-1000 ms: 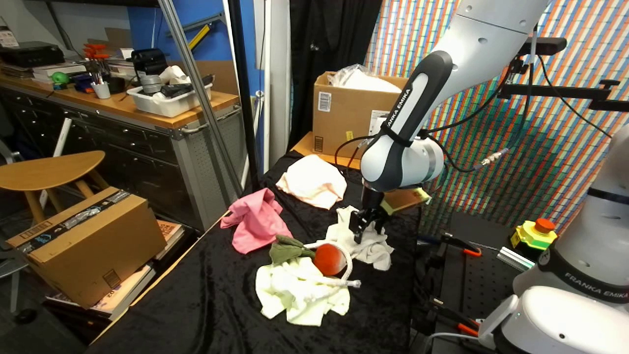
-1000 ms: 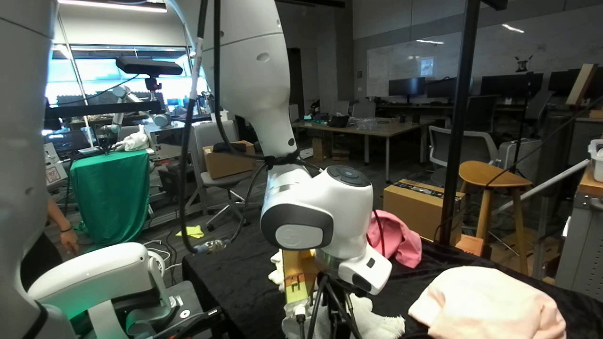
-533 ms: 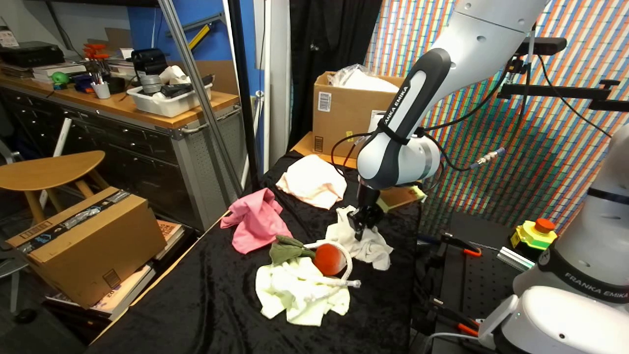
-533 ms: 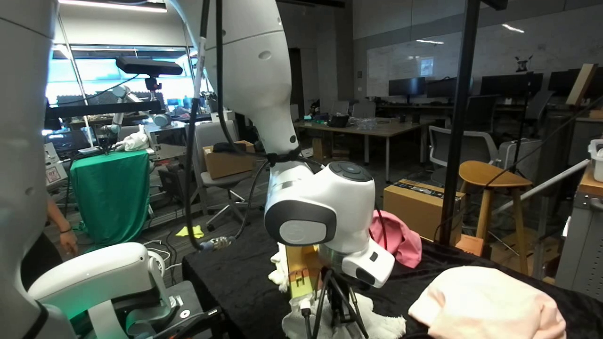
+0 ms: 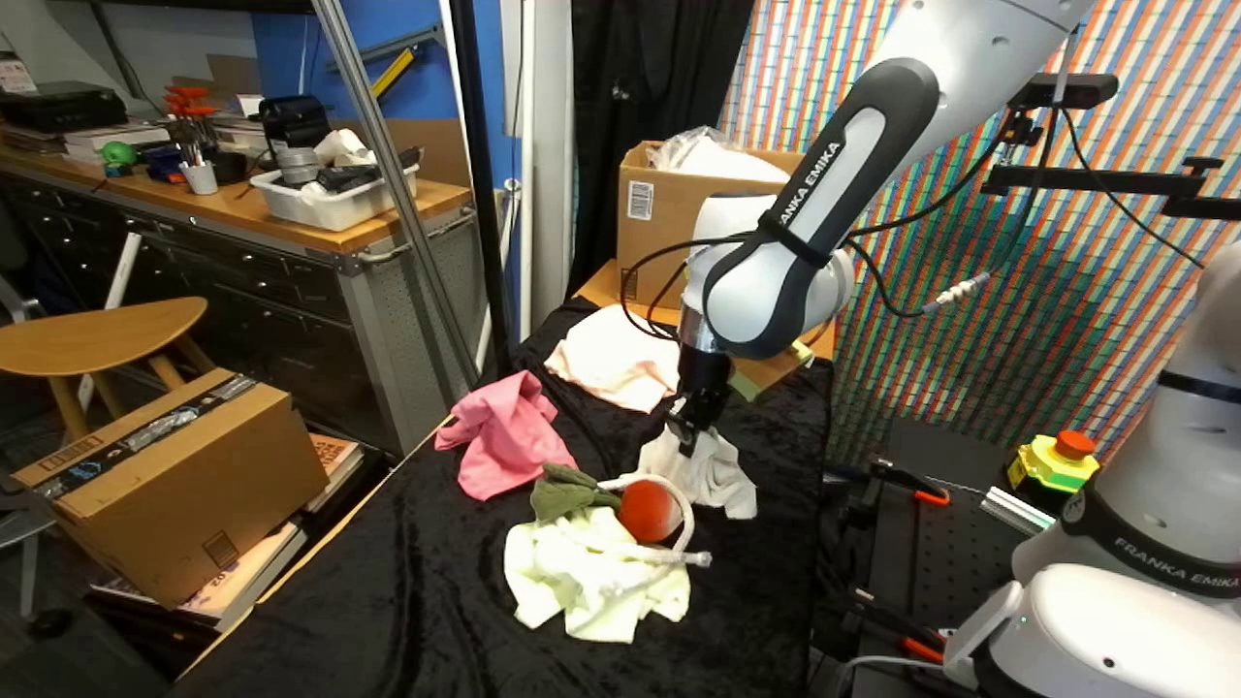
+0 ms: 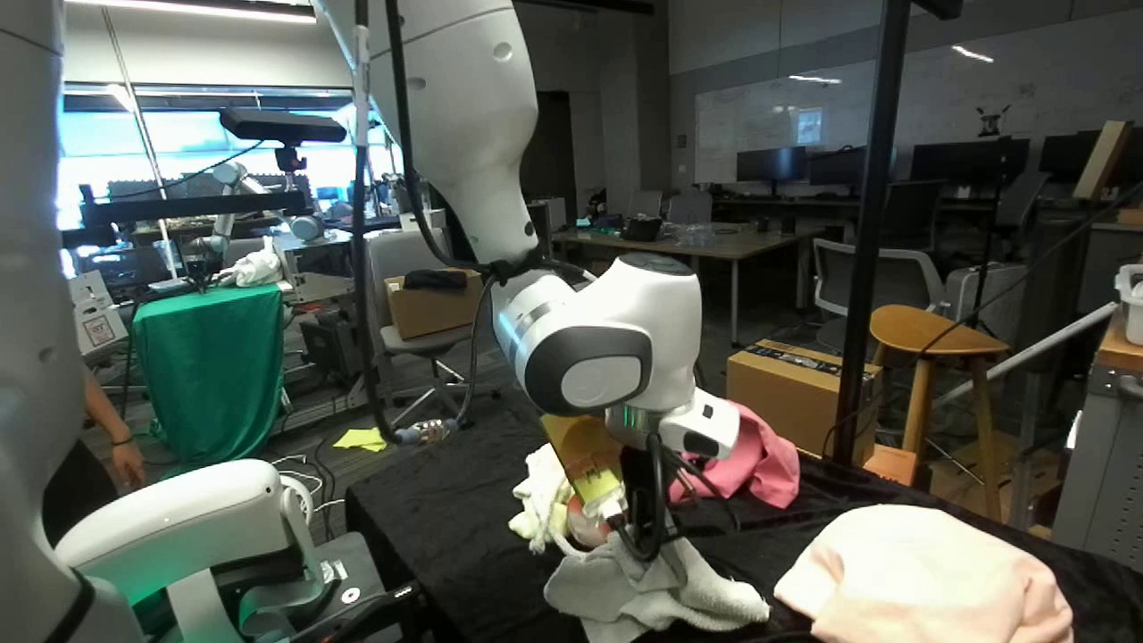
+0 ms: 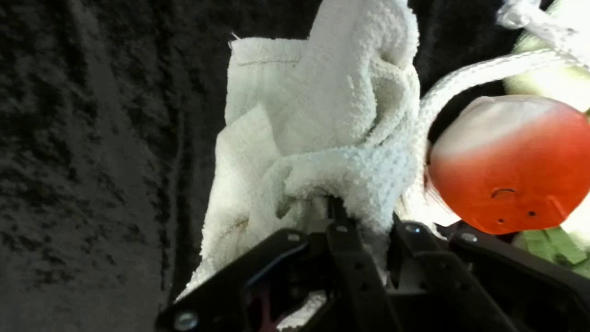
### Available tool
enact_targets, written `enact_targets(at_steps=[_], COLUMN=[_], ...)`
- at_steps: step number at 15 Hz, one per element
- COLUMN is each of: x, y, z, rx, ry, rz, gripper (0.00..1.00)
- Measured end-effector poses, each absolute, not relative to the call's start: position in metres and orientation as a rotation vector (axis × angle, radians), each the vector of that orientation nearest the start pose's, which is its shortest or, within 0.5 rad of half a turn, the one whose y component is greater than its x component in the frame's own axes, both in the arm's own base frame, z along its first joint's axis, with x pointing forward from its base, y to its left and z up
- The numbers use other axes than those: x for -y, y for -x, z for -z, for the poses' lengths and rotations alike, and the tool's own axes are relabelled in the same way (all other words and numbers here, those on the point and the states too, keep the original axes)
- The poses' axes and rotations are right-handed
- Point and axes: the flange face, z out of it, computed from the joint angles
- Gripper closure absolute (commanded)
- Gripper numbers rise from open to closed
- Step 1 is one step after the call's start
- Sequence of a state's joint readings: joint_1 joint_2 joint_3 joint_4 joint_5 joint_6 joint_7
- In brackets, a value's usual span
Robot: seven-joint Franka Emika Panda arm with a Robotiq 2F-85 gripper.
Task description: Put all the objects on the table grouped together.
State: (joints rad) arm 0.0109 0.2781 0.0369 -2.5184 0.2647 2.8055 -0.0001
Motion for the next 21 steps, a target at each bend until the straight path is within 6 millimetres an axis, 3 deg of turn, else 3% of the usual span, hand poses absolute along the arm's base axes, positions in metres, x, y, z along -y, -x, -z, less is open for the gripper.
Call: enact_targets(at_steps=[5, 9, 13, 17, 18, 19, 21], x=[-0.058, -0.107, -0.158, -0.191, -0.194, -0.195, -0.194], y=[-0.479, -0.488, -0.494, -0.504, -0.507, -0.511, -0.517], z=[-0.231, -0.260, -0.263, -0.236, -0.228, -0.221, -0.211], rx=[0.012, 0.253, 0.432, 0.475, 0.470, 0.463, 0.446], ry=[3.066, 3.082, 3.092, 3.125, 3.130, 3.133, 3.136], rz=[0.047, 0.045, 0.013, -0.040, -0.056, -0.071, -0.094], gripper=[0.93, 0.93, 0.93, 0.92, 0.60, 0.59, 0.45])
